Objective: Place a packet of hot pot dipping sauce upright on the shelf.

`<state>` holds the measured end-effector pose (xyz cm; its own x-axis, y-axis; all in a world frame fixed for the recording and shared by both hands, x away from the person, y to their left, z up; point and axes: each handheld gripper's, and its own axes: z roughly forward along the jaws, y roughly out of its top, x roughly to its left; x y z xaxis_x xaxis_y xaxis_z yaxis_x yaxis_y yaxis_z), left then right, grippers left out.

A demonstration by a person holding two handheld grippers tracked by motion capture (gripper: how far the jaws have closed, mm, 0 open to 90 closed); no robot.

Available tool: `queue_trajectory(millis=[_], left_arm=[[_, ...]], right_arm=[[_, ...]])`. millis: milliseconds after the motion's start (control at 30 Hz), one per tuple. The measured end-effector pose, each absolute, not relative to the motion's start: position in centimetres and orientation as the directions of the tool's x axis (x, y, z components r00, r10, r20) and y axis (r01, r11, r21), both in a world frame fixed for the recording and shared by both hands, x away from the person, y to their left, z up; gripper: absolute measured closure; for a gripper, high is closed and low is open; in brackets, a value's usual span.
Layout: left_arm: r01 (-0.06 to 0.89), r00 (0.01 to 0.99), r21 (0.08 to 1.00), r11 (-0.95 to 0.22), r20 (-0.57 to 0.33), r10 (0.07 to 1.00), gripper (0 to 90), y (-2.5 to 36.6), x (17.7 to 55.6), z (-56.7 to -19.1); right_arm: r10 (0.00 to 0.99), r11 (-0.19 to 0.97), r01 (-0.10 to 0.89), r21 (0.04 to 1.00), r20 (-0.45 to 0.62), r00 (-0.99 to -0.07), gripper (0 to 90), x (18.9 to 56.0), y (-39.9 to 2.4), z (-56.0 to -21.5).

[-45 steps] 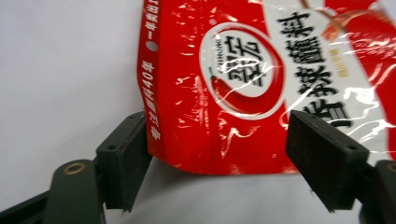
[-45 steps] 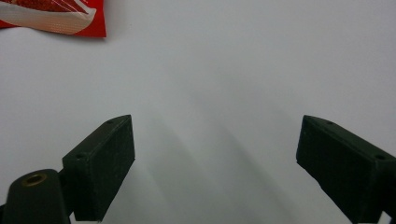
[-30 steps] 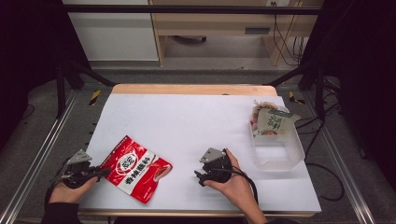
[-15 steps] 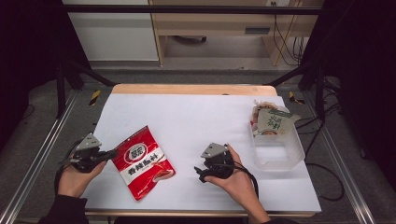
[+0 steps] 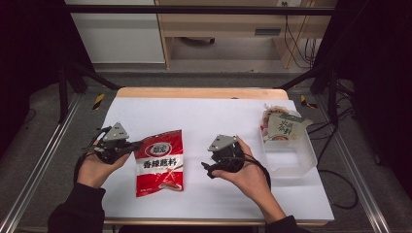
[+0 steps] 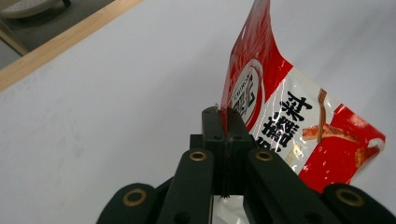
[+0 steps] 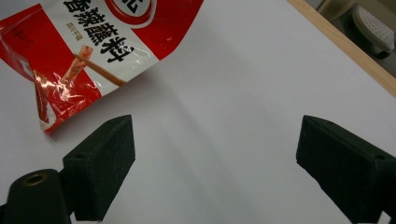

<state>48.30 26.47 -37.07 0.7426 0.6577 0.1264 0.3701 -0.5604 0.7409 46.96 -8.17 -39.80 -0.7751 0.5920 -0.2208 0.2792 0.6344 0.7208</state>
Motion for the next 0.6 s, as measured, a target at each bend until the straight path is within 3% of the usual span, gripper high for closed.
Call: queue_trajectory(millis=[333,600], left_arm=[[0.305,0.773,0.748,-0.589,0.167,0.612,90.0,24.2,47.9,-35.0],[0.263,0.796,0.751,-0.606,0.186,0.576,90.0,22.6,47.6,-33.8]], right_arm=[[0.519,0.703,0.23,0.673,-0.265,-0.813,13.1,47.5,-7.1,-36.6],[0.511,0.702,0.243,0.67,-0.235,-0.827,12.7,47.7,-7.2,-35.2]])
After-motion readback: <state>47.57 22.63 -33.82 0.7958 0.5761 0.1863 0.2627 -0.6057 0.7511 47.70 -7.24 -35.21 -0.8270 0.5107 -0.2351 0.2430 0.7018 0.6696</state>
